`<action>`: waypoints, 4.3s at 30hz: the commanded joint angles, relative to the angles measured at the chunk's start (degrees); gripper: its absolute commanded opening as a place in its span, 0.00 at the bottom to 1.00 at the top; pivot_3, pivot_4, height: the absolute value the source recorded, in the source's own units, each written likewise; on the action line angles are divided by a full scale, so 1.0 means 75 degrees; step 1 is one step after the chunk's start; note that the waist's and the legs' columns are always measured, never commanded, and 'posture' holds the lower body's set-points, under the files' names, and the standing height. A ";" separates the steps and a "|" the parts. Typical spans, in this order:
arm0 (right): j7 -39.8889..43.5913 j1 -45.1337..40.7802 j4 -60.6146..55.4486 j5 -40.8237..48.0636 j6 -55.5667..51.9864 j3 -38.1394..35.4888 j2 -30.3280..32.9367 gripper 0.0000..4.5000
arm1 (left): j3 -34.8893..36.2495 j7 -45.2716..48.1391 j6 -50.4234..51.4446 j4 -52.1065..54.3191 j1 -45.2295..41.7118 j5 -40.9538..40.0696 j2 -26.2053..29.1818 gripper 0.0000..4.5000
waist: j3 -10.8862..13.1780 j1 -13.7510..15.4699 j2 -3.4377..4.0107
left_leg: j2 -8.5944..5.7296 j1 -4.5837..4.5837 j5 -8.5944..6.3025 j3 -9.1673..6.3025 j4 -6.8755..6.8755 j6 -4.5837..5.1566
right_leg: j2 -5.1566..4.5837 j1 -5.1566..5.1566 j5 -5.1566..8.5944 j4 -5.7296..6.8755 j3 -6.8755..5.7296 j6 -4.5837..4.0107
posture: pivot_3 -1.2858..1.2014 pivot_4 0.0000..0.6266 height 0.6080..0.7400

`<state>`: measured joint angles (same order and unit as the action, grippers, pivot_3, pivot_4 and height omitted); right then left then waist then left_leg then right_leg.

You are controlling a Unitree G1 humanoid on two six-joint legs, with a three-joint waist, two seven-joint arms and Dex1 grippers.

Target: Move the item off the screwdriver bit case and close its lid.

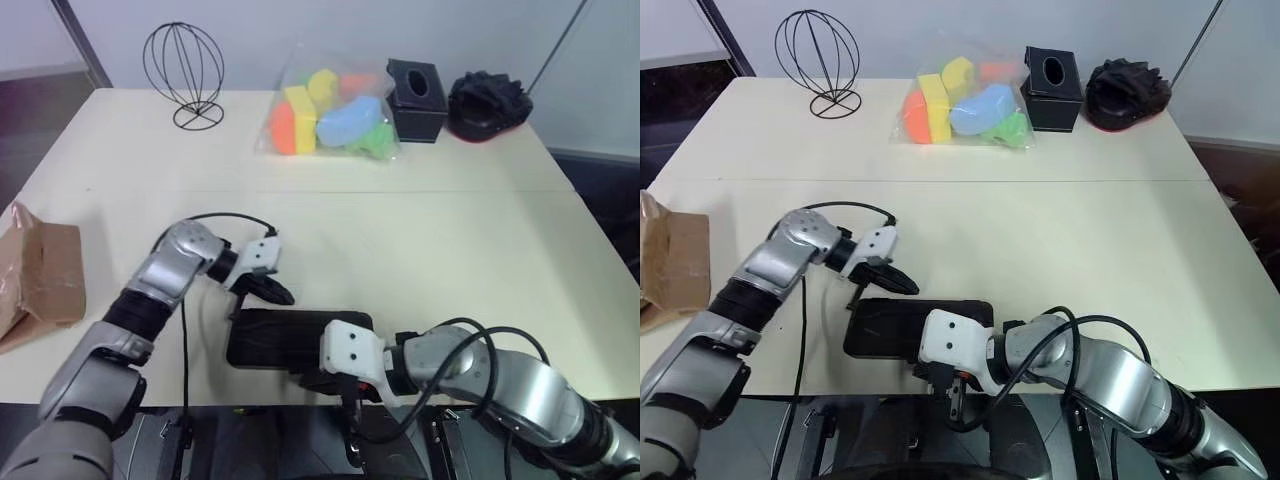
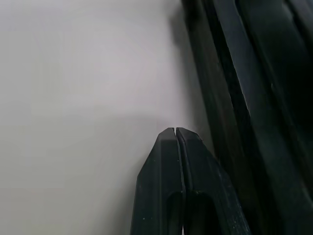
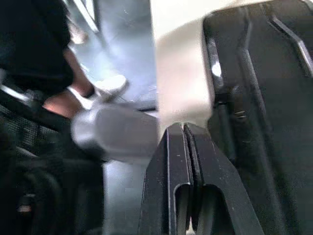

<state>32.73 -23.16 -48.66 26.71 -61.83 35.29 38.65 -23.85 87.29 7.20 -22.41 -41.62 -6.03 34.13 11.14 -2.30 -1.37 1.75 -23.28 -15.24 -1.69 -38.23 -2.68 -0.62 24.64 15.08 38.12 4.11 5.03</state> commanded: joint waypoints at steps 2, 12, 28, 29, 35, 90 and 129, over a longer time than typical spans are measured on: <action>-0.0470 -0.0011 0.0101 -0.1565 0.0626 0.0902 0.0697 0.01 | -0.0258 0.0106 -0.0308 -0.0085 -0.0298 0.0275 -0.0505 0.00 | -0.0008 0.0109 0.0002 | -0.0005 -0.0001 0.0000 0.0000 -0.0001 0.0000 | -0.0005 -0.0002 0.0001 -0.0006 -0.0001 0.0001 | 0.52 0.24 0.98; -0.0793 0.0769 0.0473 -0.2991 0.1402 0.1252 0.0862 0.01 | -0.0196 0.0146 -0.0254 -0.0086 -0.0244 0.0383 -0.0794 0.00 | -0.0041 0.0163 0.0001 | -0.0004 0.0030 0.0000 0.0001 -0.0001 0.0000 | -0.0002 -0.0031 0.0002 -0.0005 0.0002 0.0000 | 0.52 0.24 0.98; -0.0208 0.1301 0.0339 -0.3271 0.1679 0.1338 0.0562 0.01 | -0.0109 0.0055 -0.0434 -0.0394 -0.0257 0.0483 -0.0780 0.00 | -0.0089 0.0167 -0.0004 | -0.0004 0.0032 0.0000 0.0001 -0.0001 0.0001 | -0.0002 -0.0034 0.0002 -0.0006 0.0001 0.0000 | 0.52 0.24 0.98; -0.0151 0.1329 0.0297 -0.3256 0.1663 0.1348 0.0533 0.01 | -0.0099 0.0048 -0.0428 -0.0379 -0.0243 0.0478 -0.0768 0.00 | -0.0092 0.0166 -0.0007 | -0.0004 0.0033 0.0000 0.0001 -0.0001 0.0001 | -0.0002 -0.0034 0.0002 -0.0006 0.0001 0.0000 | 0.52 0.24 0.98; 0.0148 0.1592 -0.0106 -0.3121 0.1732 0.0941 0.0601 0.01 | -0.0073 0.0062 -0.0481 -0.0388 -0.0204 0.0482 -0.0692 0.00 | -0.0095 0.0165 -0.0007 | -0.0003 0.0031 0.0000 -0.0002 0.0001 0.0001 | 0.0000 -0.0031 0.0002 -0.0005 0.0000 0.0000 | 0.52 0.24 0.98; -0.1741 0.1086 0.2489 -0.5986 0.2472 0.0574 -0.1405 0.01 | -0.0582 0.0260 -0.0286 0.0271 0.1063 0.0954 -0.0887 0.00 | -0.0144 -0.0041 -0.0010 | 0.0005 0.0166 -0.0001 -0.0002 0.0033 0.0001 | 0.0010 -0.0144 0.0028 -0.0002 0.0003 -0.0031 | 0.52 0.24 0.98; 0.0021 0.1560 0.1224 -0.4729 0.2893 0.0435 -0.1275 0.01 | 0.0618 -0.0999 -0.2451 -0.2936 -0.0817 0.1480 -0.0778 0.00 | -0.0222 0.0119 0.0011 | -0.0002 0.0221 -0.0001 -0.0002 0.0135 0.0001 | 0.0009 -0.0167 0.0071 -0.0048 0.0009 -0.0041 | 0.52 0.24 0.98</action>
<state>32.48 -11.08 -38.76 -8.92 -41.29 38.90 29.85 -18.93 80.38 -9.10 -43.42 -47.92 3.10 26.30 9.48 -1.41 -1.29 1.74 -21.63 -15.25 -1.70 -37.22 -2.67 -0.55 23.39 15.61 37.74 4.18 4.73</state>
